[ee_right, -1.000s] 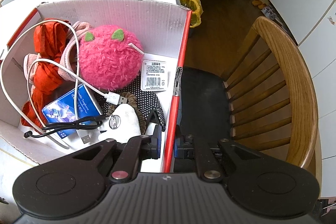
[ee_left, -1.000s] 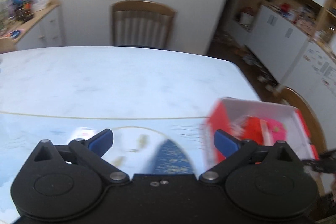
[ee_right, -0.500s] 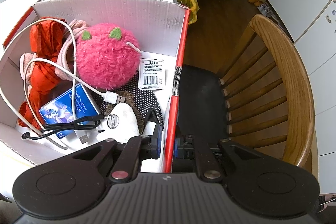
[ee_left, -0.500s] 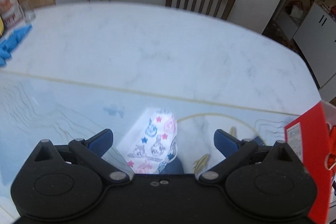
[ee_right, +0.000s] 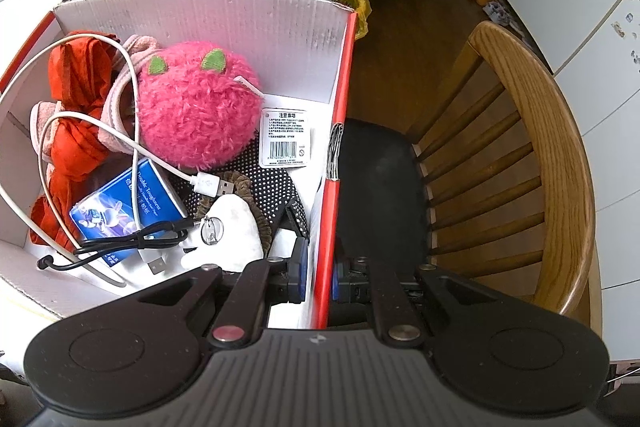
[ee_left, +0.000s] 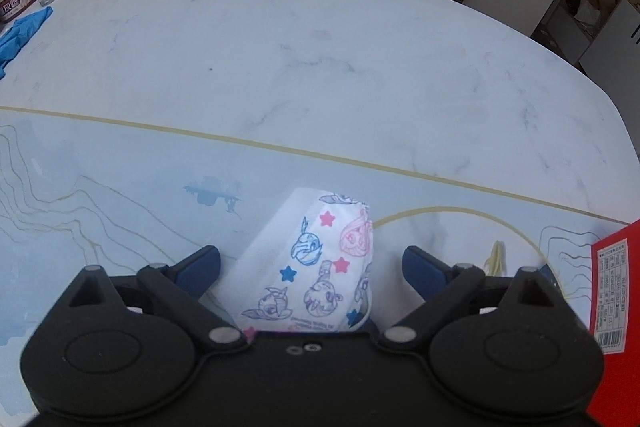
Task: Organize objects
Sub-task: 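Grasp the white printed cloth pouch with the left gripper, then lift the white pouch and carry it over the box with the left gripper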
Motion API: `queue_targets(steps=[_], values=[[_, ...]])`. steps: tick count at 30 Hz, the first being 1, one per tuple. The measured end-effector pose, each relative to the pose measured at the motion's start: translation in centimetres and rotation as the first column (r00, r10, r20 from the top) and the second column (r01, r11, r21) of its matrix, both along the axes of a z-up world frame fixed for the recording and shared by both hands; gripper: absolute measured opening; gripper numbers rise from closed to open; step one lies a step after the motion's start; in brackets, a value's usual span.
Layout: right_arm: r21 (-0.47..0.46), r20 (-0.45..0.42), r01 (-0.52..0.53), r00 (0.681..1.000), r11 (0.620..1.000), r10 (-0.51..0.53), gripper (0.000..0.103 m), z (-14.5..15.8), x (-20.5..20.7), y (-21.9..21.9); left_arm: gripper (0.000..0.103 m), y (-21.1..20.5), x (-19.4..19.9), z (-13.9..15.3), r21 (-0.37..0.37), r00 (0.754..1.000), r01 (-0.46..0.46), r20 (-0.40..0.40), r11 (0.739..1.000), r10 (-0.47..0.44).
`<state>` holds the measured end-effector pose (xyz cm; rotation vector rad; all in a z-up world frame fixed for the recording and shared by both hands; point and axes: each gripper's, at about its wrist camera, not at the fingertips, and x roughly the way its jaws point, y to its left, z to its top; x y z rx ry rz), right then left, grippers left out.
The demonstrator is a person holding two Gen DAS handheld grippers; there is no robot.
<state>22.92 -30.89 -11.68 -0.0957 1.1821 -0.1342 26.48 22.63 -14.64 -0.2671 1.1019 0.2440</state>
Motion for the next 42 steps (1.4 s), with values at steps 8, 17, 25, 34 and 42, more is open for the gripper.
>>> queue_targets(steps=[8,17,25,34,42], values=[[-0.001,-0.004,0.003,1.0,1.0,-0.003,0.011,0.1,0.1,0.0,0.087,-0.8,-0.3,0.0,0.062,1.0,0.022,-0.005,0.998,-0.022],[0.0,-0.003,0.001,1.0,1.0,-0.001,0.011,-0.1,0.1,0.0,0.045,-1.6,-0.9,1.1,0.095,1.0,0.022,-0.003,0.995,-0.022],[0.004,0.0,-0.005,1.0,1.0,0.005,0.011,0.0,0.0,-0.1,0.01,-3.0,-1.8,2.2,0.089,0.999,0.043,-0.007,0.995,-0.043],[0.013,0.008,-0.017,1.0,1.0,0.017,0.011,-0.1,-0.1,-0.2,0.01,-7.5,-3.8,5.8,0.081,0.991,0.133,0.023,0.988,-0.135],[0.026,0.017,-0.023,1.0,0.999,0.023,0.011,-0.1,-0.4,-0.4,0.01,-12.9,-5.0,10.3,0.061,0.967,0.236,0.088,0.97,-0.241]])
